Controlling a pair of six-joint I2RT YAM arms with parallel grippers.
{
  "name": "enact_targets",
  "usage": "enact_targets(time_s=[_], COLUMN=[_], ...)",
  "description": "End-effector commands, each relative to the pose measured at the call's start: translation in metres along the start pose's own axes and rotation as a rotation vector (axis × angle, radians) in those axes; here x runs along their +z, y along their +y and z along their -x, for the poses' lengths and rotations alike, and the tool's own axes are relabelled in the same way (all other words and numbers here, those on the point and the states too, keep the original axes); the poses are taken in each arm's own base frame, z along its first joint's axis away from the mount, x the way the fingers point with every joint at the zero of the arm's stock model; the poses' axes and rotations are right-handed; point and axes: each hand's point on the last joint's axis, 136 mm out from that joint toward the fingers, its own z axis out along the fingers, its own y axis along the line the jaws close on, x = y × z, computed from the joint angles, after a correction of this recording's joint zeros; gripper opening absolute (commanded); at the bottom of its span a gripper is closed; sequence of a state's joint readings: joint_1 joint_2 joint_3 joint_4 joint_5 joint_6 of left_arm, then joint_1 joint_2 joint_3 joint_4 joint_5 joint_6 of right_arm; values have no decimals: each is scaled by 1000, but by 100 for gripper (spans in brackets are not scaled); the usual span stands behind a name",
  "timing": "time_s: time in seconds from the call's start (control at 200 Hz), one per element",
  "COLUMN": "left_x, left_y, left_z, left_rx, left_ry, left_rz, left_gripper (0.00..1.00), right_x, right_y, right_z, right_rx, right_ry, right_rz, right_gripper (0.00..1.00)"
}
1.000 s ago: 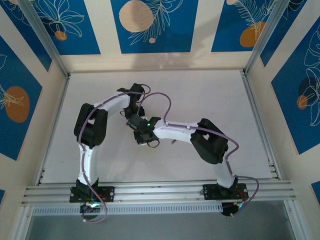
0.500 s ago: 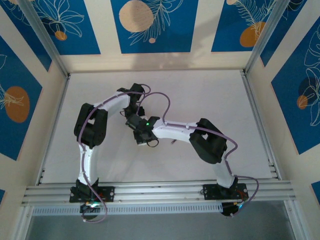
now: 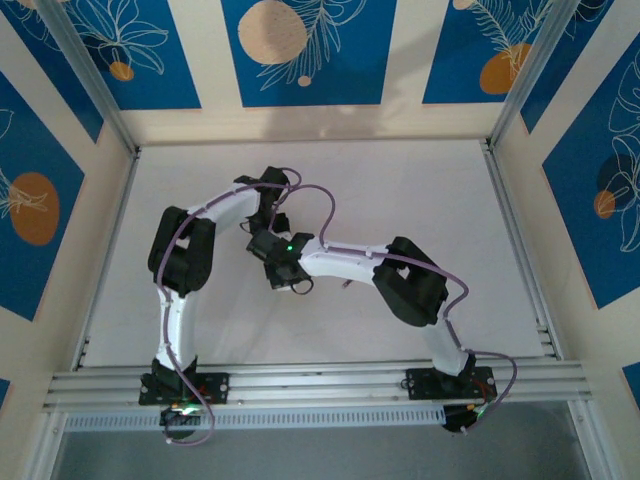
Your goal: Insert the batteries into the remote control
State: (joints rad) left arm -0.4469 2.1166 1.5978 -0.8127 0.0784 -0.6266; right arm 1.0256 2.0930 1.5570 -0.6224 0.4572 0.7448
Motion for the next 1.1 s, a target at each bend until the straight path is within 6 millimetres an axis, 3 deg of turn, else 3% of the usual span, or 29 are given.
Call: enact_targets(time_s=[0.0,1.095], left_x=[22,23], left_y=[-14,-13], left_z=[-16,-15], left_rx=[10,11], left_ry=[93,92], left_rz=[-59,-54], left_gripper=[31,30], right_x=[3,-5], right_y=[-26,-56], right_z=[-7,-9], right_rx=[-12,3], right_ry=[20,18], right_rz=[-132,-237], right_gripper=[16,19])
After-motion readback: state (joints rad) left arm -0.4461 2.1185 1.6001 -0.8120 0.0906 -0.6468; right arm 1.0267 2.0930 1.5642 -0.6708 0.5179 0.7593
